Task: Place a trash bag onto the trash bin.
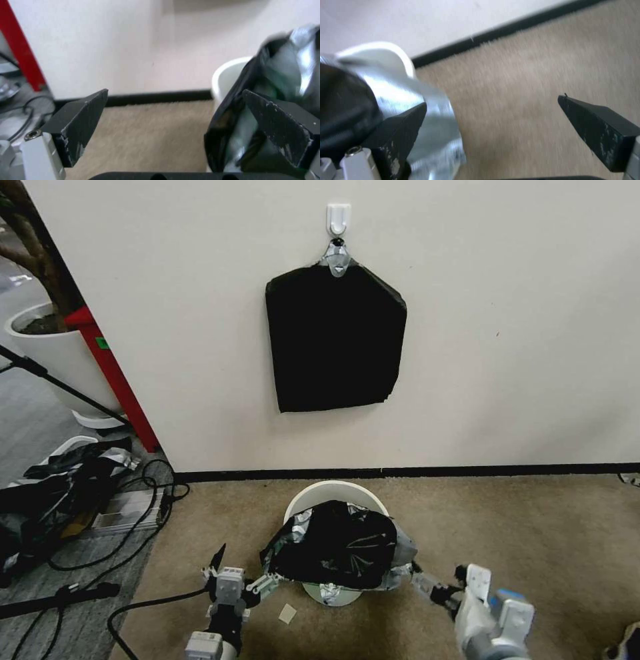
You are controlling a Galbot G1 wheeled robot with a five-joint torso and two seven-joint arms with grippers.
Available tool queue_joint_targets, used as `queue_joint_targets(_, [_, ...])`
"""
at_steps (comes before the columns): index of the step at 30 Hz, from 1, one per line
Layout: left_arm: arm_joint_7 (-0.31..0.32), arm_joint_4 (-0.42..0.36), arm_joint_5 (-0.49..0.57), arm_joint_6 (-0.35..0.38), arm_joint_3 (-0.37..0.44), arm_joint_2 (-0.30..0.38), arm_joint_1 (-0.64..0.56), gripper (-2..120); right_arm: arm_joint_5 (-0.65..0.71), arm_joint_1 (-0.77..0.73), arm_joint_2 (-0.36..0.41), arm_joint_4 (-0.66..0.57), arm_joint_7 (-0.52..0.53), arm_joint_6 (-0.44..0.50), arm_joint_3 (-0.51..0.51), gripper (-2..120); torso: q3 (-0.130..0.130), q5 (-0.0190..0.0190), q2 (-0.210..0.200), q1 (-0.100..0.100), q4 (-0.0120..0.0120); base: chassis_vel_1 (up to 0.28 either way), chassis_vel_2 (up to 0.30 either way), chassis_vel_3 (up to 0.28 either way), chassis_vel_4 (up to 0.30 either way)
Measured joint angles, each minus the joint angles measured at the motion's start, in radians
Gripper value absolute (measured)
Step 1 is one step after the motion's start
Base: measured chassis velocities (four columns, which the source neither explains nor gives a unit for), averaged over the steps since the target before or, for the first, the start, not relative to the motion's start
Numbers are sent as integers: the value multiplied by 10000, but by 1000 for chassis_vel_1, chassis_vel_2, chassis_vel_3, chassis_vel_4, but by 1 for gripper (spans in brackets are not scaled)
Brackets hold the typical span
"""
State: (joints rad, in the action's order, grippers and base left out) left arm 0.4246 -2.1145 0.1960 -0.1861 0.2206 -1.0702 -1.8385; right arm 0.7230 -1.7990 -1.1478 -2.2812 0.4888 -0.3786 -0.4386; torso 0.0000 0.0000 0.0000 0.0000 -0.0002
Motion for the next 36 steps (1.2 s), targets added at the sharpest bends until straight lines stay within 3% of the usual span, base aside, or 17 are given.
queue_joint_targets(2, [-985,17,239,-1084,590,-51,-611,100,-32,327,248,52,-856,-23,-403,100,0,1,0,-1,1,0,0,0,0])
queue_joint_targets(4, [-1291,3,363,-1323,750,-22,-828,100,-34,522,321,88,-1186,-69,-515,100,1,0,1,0,1,0,0,0,0])
queue_joint_targets(7, [-2093,86,676,-2087,1358,108,-1430,100,143,1626,600,343,-2491,-440,-662,100,0,4,0,-1,1,0,0,0,0])
queue_joint_targets(12, [-2357,277,740,-2655,2014,-459,-1545,100,527,3675,956,1047,-4030,-1222,-262,100,1,1,0,0,2,0,0,0,0])
queue_joint_targets(17, [-2576,149,729,-2728,2393,-1005,-1541,100,802,5154,1294,1689,-4882,-1993,169,100,2,0,0,0,4,0,0,0,0])
queue_joint_targets(21, [-3019,40,722,-2446,2974,-1320,-1129,100,444,7546,1927,3553,-6427,-2850,1688,100,3,1,-1,0,2,0,0,0,0])
queue_joint_targets(22, [-3019,40,722,-2446,2974,-1320,-1129,100,444,7546,1927,3553,-6427,-2850,1688,100,3,1,-1,0,2,0,0,0,0])
queue_joint_targets(26, [-3320,-184,707,-2250,3687,-1423,-1090,100,-353,9793,2213,5069,-7669,-3091,3526,100,2,-1,0,0,3,0,0,0,0])
queue_joint_targets(34, [-3361,-602,708,-2105,4238,-1645,-1459,100,-1238,11789,2230,6644,-8731,-3164,5589,100,2,-2,0,0,3,0,0,0,0])
queue_joint_targets(36, [-3360,-767,704,-2099,4478,-1700,-1745,100,-1808,12657,2171,7425,-9166,-3029,6632,100,2,-2,0,0,3,0,0,0,0])
